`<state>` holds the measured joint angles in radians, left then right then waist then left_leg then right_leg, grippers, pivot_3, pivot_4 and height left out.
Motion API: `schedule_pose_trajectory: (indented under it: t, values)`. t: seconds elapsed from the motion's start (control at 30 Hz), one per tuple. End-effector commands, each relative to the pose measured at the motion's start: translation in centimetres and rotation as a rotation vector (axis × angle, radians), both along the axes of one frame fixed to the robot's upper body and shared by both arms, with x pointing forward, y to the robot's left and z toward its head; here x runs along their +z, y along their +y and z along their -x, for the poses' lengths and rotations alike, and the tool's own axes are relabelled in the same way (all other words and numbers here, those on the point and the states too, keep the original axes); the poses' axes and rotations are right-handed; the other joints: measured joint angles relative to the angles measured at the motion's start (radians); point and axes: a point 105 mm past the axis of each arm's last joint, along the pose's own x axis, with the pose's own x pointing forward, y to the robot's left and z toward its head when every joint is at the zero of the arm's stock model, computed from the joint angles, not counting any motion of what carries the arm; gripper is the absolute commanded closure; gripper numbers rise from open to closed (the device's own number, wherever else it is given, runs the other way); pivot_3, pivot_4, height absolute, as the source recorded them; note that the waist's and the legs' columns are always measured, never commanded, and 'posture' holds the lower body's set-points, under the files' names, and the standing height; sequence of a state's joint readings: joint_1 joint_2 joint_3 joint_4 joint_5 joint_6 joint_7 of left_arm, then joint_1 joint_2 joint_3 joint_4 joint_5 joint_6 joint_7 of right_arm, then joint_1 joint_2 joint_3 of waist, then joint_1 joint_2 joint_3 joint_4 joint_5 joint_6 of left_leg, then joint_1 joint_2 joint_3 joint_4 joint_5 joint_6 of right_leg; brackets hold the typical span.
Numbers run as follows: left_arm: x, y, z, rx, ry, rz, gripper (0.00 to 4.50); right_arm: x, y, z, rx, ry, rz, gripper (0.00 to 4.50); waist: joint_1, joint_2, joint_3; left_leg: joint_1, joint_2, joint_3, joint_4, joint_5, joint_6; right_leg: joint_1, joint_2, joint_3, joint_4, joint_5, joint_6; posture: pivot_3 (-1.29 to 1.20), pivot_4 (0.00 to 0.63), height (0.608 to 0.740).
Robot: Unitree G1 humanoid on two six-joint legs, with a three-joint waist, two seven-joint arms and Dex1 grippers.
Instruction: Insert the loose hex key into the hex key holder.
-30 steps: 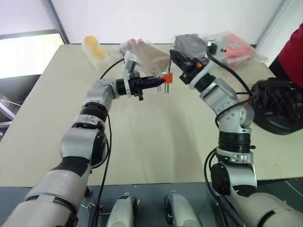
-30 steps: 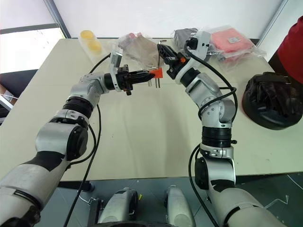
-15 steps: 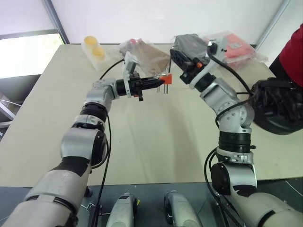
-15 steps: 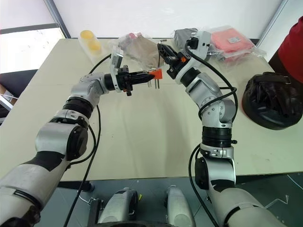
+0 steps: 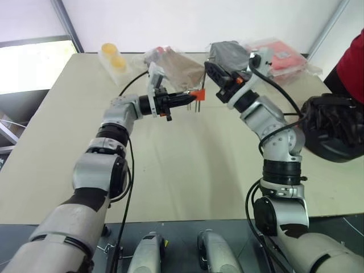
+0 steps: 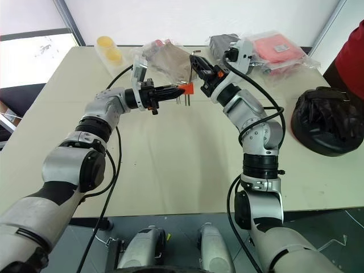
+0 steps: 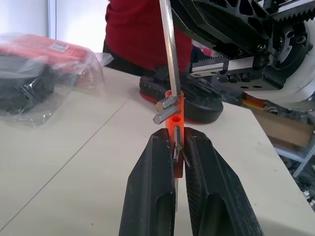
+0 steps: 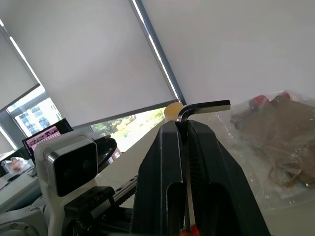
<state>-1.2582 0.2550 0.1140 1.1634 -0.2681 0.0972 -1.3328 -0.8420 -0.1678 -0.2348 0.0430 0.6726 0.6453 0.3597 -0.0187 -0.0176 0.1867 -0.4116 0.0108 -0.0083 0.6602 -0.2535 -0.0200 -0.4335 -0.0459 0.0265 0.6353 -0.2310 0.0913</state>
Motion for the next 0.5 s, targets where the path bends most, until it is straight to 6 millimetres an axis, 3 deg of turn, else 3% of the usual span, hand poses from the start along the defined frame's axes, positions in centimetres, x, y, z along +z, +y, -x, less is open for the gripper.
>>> schedule_pose_trajectory:
  t: [0.03,0.5]
  values:
    - [2.82,-0.2,0.06,-0.007,-0.08,0.046,4.5,0.84,0.0,0.69,0.003,-0.046,-0.006,4.42,0.0,0.0,0.0,0.0,0.0,0.0,0.0,0.0,0.0,0.0,0.0,0.0,0.0,0.0,0.0,0.0,0.15,0.74]
    - [2.96,-0.03,0.13,-0.012,-0.077,0.058,4.5,0.74,-0.67,0.25,-0.02,-0.051,0.007,4.42,0.0,0.0,0.0,0.0,0.0,0.0,0.0,0.0,0.0,0.0,0.0,0.0,0.0,0.0,0.0,0.0,0.15,0.74]
